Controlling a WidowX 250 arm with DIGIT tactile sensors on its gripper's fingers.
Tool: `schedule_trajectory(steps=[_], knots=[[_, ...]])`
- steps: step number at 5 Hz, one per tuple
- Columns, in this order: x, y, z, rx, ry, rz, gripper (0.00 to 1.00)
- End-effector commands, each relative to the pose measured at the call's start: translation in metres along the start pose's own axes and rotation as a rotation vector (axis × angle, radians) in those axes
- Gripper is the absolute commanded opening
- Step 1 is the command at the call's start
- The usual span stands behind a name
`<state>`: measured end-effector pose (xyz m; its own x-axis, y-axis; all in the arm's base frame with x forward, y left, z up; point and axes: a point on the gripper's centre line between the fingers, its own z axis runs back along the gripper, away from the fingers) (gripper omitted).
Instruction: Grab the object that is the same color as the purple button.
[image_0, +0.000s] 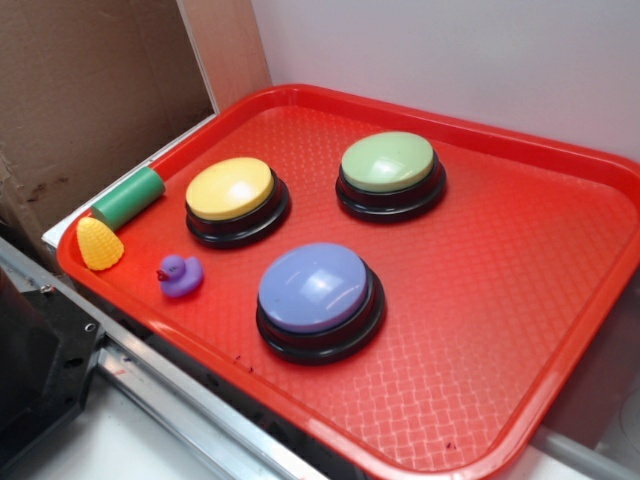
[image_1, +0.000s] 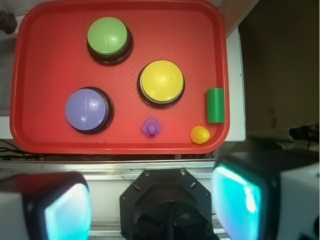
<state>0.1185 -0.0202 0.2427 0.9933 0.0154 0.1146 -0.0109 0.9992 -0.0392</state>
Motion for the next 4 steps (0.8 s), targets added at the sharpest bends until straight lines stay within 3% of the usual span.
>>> schedule_trajectory(steps=[1, 2, 3, 4], knots=[[0.0, 0.0, 0.0, 0.0, 0.0, 0.0, 1.0], [0.009, 0.004, -0.038, 0.011, -0.028, -0.066, 1.0], [0.017, 0.012, -0.079, -0.029, -0.107, -0.09, 1.0], [0.014, 0.018, -0.114, -0.021, -0.078, -0.067, 1.0]])
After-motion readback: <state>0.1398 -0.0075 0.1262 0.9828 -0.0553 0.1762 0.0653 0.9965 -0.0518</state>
